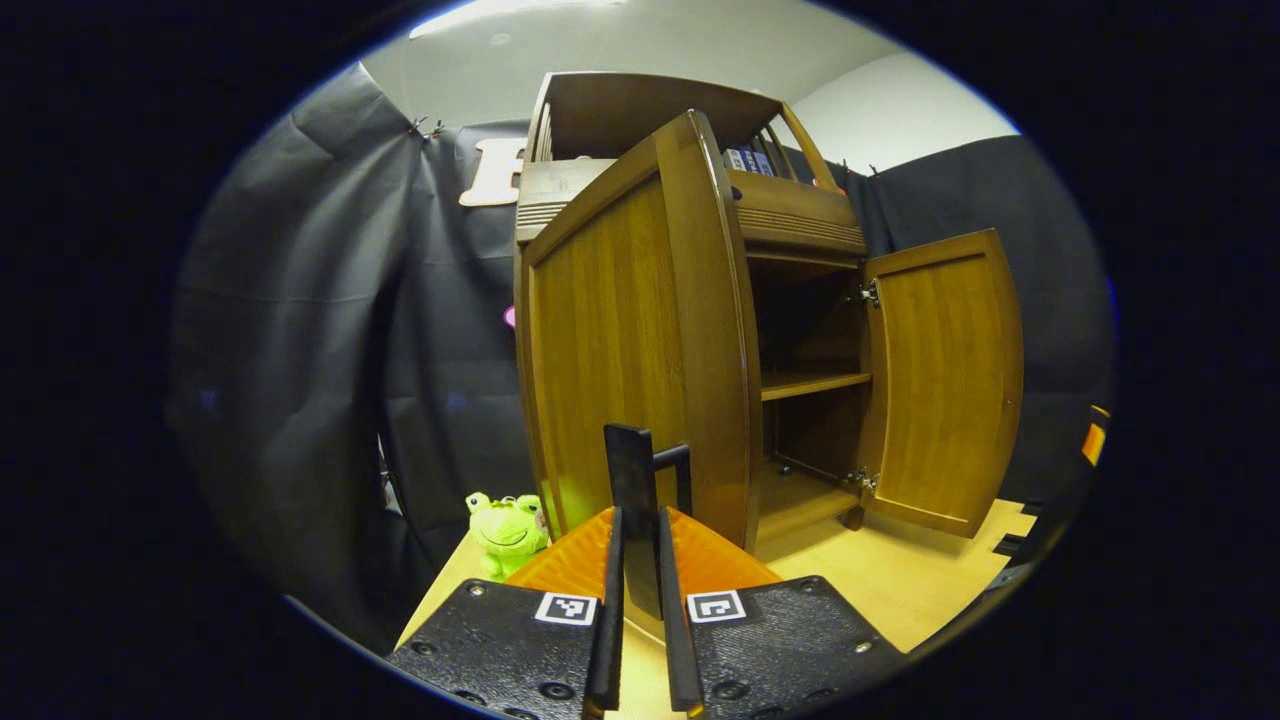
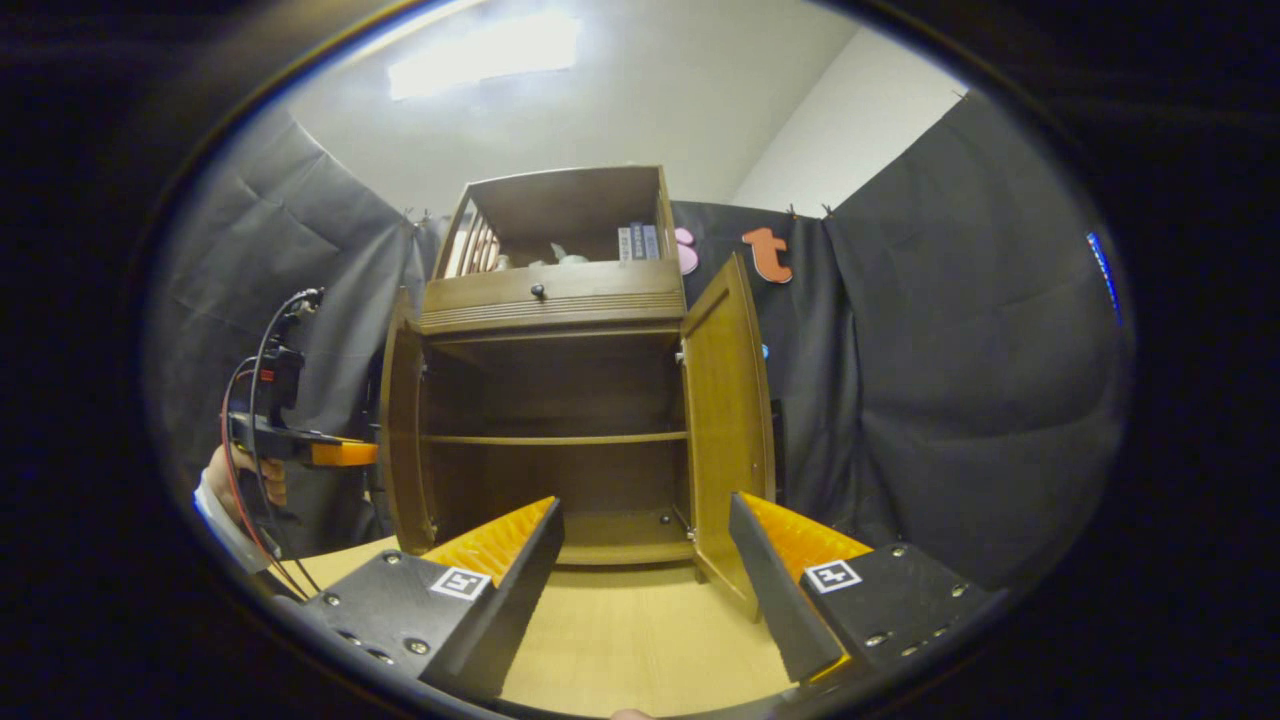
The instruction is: Open the right door of the double-door shoe cabinet with the right hand, and open the left door with the left hand.
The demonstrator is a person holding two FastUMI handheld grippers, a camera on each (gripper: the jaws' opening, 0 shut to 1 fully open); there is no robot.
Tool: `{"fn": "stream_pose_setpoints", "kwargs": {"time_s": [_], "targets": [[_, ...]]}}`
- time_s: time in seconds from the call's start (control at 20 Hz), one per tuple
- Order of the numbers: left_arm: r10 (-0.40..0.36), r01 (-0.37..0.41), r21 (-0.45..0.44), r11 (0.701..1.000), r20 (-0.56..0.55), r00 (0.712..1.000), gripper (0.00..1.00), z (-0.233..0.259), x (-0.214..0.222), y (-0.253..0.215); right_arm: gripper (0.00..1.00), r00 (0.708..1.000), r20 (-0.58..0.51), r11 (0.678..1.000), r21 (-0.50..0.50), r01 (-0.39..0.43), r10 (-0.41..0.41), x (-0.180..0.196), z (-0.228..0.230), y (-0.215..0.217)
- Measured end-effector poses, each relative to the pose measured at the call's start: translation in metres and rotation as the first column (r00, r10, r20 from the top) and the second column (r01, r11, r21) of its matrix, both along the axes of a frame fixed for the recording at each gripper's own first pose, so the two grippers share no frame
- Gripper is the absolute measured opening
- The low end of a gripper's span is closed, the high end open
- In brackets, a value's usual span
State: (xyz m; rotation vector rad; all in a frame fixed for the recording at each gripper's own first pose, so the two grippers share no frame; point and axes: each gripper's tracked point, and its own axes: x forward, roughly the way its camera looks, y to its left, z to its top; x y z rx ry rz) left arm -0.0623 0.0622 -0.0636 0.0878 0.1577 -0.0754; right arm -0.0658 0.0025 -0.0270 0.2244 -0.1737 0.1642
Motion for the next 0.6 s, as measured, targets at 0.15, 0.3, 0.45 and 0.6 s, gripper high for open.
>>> {"fn": "stream_pose_setpoints", "kwargs": {"time_s": [0.15,0.3,0.45,0.6], "targets": [[0.029,-0.029,-0.008,1.0,0.004,1.0,0.17,0.003,-0.008,0.014,0.98,1.0,0.007,1.0,-0.001,-0.009,0.009,-0.003,0.0,0.002],[0.089,-0.089,0.022,0.996,0.014,0.996,0.12,0.005,-0.016,0.039,0.94,1.0,0.001,1.0,-0.013,-0.014,0.014,-0.004,-0.003,0.006],[0.157,-0.158,0.077,0.984,0.023,0.987,0.05,0.008,-0.02,0.077,0.98,1.0,-0.002,1.0,-0.014,-0.018,0.018,-0.005,-0.005,0.01],[0.185,-0.185,0.004,0.983,-0.01,0.983,0.03,0.009,-0.022,0.104,0.94,1.0,-0.009,1.0,-0.015,-0.018,0.018,-0.004,-0.006,0.017]]}}
